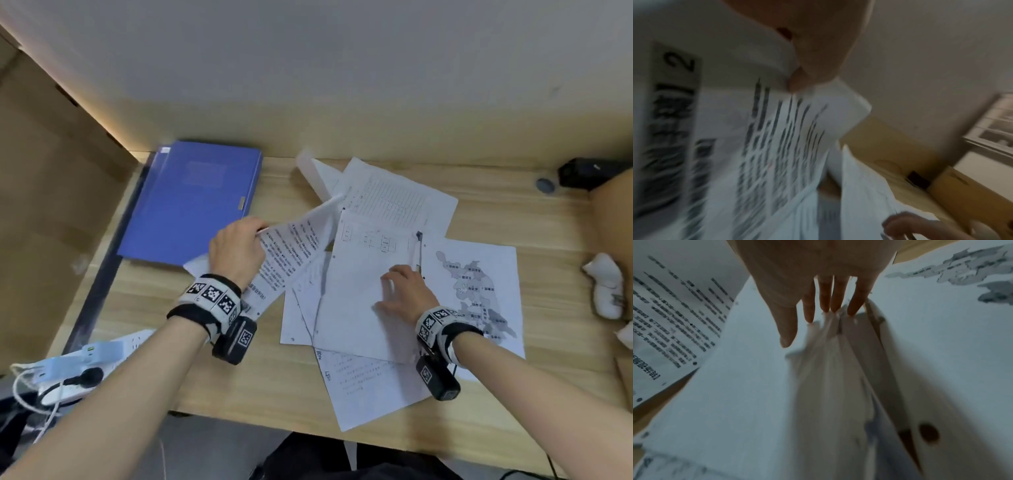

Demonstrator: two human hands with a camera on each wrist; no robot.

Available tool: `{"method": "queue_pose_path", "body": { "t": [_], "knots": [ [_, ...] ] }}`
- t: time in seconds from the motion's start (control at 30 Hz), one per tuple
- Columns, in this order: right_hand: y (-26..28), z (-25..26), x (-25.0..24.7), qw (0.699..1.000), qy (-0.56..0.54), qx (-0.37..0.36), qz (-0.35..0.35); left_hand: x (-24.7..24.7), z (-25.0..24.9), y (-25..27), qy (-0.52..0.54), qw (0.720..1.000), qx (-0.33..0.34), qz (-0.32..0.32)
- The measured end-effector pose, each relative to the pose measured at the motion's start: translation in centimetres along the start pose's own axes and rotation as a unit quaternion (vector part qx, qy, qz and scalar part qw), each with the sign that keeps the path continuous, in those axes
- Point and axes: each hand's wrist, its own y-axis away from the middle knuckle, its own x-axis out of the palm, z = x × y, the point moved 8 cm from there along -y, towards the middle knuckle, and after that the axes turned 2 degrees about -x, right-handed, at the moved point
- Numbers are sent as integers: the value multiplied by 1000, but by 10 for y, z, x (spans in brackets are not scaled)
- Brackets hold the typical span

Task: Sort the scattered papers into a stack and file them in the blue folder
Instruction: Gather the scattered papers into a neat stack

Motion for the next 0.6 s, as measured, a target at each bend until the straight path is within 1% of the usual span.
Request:
{"method": "queue_pose_path", "body": {
  "t": [0.07,0.17,0.2,0.23,0.33,0.37,0.4,0.43,0.5,0.53,0.57,0.6],
  "knots": [
    [-1,1,-16,999,-40,0,-9,-2,-28,-21,-90,992,55,66],
    [5,7,-57,986,-121,-20,-114,-3,-73,-34,-209,961,109,146],
    [10,14,-69,980,-130,-40,-145,-4,-86,-34,-235,951,123,159],
    [13,25,-77,976,-129,-67,-162,-6,-97,-30,-255,943,138,166],
    [12,71,-93,971,-98,-143,-166,-11,-112,-29,-312,922,170,154],
    [11,88,-99,970,-77,-167,-159,-17,-120,-28,-317,918,179,155],
    [12,94,-104,967,-64,-181,-169,-16,-132,-25,-318,915,200,146],
    [16,82,-145,961,-67,-182,-198,-30,-185,-36,-332,904,234,130],
    [9,92,-141,969,-87,-168,-161,-29,-203,-27,-348,884,275,148],
    [7,94,-138,971,-95,-156,-156,-21,-212,-24,-342,875,308,148],
    [7,92,-135,971,-97,-143,-165,-12,-214,-24,-342,871,323,139],
    [8,89,-136,969,-90,-131,-187,-7,-218,-23,-326,871,349,113]
  ]
}}
